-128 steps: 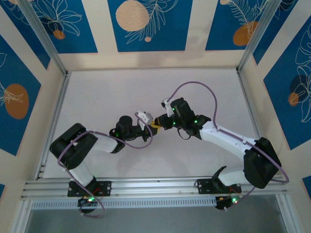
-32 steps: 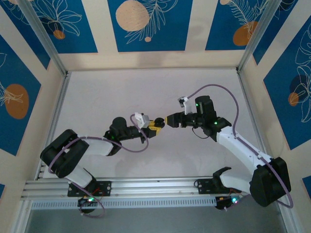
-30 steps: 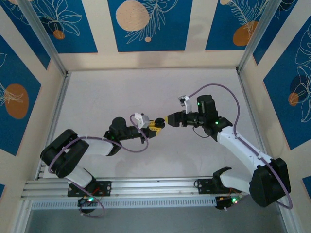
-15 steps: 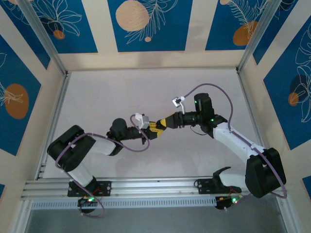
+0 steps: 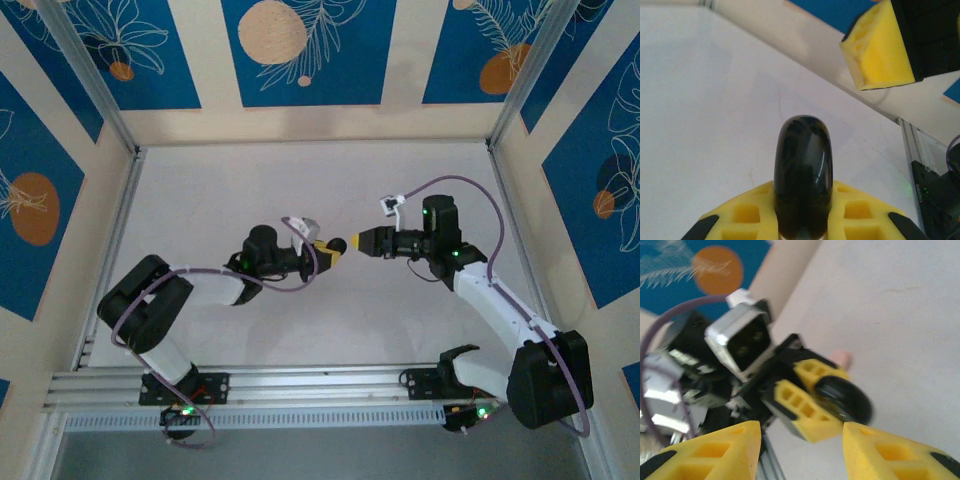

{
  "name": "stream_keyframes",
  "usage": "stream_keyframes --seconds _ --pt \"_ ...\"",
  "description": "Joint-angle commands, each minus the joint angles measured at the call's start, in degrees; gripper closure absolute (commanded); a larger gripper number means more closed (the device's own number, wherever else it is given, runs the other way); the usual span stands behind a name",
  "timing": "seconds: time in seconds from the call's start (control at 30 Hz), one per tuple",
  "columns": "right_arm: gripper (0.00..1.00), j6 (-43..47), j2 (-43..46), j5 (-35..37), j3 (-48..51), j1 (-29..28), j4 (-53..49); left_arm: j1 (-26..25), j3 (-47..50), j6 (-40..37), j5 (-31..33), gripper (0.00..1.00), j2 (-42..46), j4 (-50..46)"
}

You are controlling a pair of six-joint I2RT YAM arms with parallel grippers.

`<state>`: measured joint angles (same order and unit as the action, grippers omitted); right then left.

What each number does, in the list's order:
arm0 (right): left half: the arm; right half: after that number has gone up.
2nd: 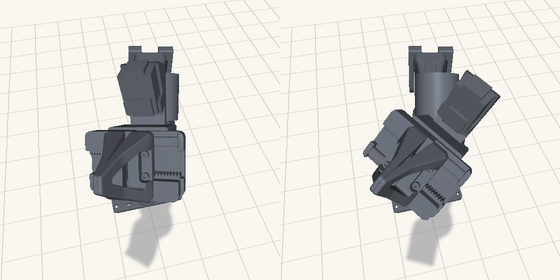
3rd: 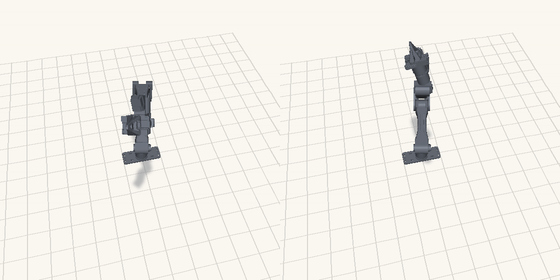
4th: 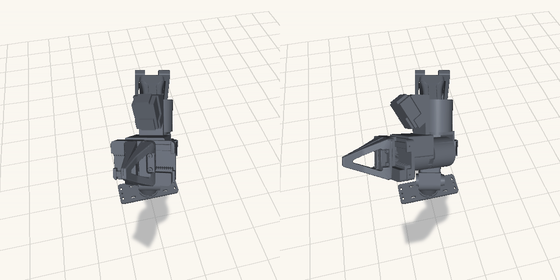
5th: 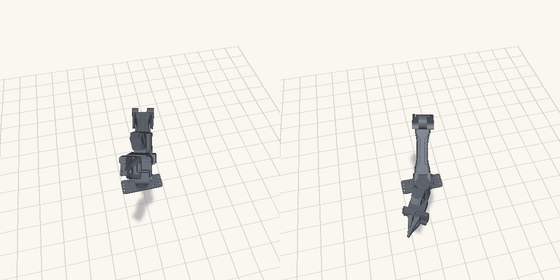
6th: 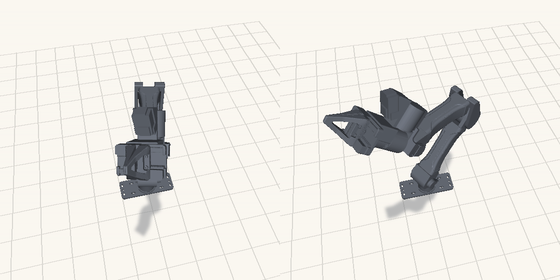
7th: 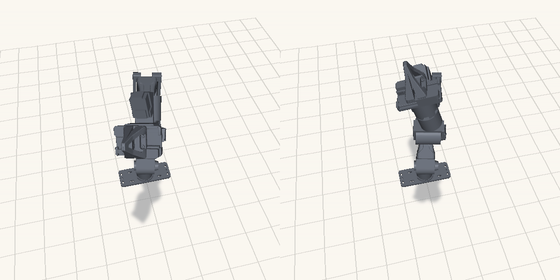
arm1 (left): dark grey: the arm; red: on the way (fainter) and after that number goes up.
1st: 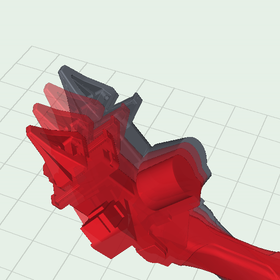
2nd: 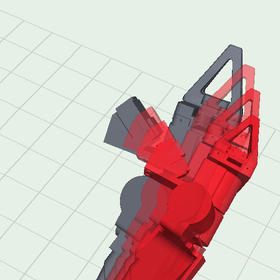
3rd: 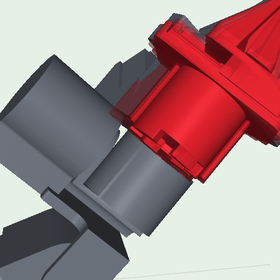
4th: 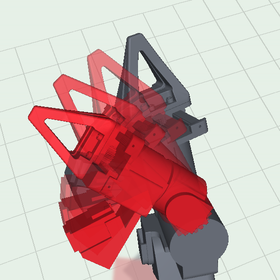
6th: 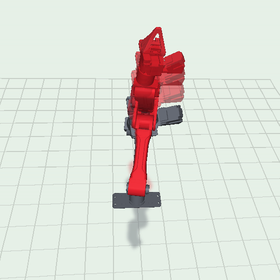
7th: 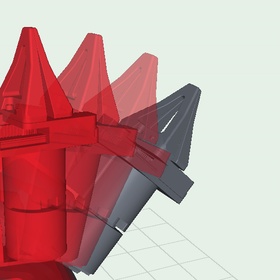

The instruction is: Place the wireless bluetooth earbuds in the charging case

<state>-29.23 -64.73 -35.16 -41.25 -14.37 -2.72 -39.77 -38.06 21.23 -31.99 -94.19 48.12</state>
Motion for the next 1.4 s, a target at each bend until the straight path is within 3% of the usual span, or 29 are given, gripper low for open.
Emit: stream_keyframes --seconds 0.0,0.23,0.5,0.67,0.73,0.8,0.9,0.93,0.97,1.17,1.37 --pt "0.53 -4.9 -0.6 8.8 1.3 3.5 -6.7 -0.2 -5.2 8.1 2.2 0.85 -2.5 -14.6" --pt "0.53 -5.9 -0.6 11.9 2.1 6.1 -11.1 -0.2 -15.9 14.1 -1.1 0.87 -8.9 -35.7" --pt "0.53 -4.8 -0.4 12.5 1.5 6.2 -12.5 0.1 -24.4 10.2 2.5 0.79 -12.5 -56.1" --pt "0.52 -3.4 0.3 13.8 1.5 6.3 -13.8 1.7 -26.8 7.3 8.0 0.58 -12.0 -64.6" --pt "0.48 -2.5 0.6 15.3 1.3 6.6 -14.5 2.5 -27.5 6.1 10.9 0.41 -10.8 -67.7" --pt "0.43 -1.3 1.0 17.3 0.9 7.2 -15.4 3.6 -28.0 4.6 13.5 0.33 -9.1 -70.3" --pt "0.36 1.5 1.7 21.8 0.1 8.4 -16.2 5.4 -28.6 2.0 18.5 0.17 -5.3 -74.5" --pt "0.27 2.4 1.9 23.7 -0.2 8.9 -16.5 6.2 -28.5 1.3 20.6 0.08 -3.4 -75.6" --pt "0.01 3.8 2.2 26.2 -0.4 9.5 -16.7 7.2 -28.4 0.4 23.0 0.00 -1.4 -76.6" --pt "0.01 10.2 5.5 38.1 1.8 14.7 -12.8 13.7 -21.0 -3.1 41.5 0.00 14.3 -73.9" --pt "0.01 15.1 9.7 44.3 8.6 20.3 -3.8 15.1 -2.9 -12.4 66.9 0.00 32.3 -55.2"
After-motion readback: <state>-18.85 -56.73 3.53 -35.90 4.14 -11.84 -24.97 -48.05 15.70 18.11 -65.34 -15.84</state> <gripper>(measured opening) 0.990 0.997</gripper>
